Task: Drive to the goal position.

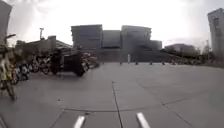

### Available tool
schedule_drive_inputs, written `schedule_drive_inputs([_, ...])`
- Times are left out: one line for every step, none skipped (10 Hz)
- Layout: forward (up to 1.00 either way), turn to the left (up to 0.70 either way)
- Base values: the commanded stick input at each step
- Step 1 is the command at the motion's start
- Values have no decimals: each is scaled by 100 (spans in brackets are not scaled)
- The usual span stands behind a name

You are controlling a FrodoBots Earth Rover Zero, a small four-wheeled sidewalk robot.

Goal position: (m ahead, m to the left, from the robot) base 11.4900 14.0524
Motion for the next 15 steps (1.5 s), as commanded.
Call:
schedule_drive_inputs([100,0])
schedule_drive_inputs([100,0])
schedule_drive_inputs([100,0])
schedule_drive_inputs([100,0])
schedule_drive_inputs([100,0])
schedule_drive_inputs([100,0])
schedule_drive_inputs([100,0])
schedule_drive_inputs([100,0])
schedule_drive_inputs([100,0])
schedule_drive_inputs([100,0])
schedule_drive_inputs([100,0])
schedule_drive_inputs([100,0])
schedule_drive_inputs([100,0])
schedule_drive_inputs([100,0])
schedule_drive_inputs([100,0])
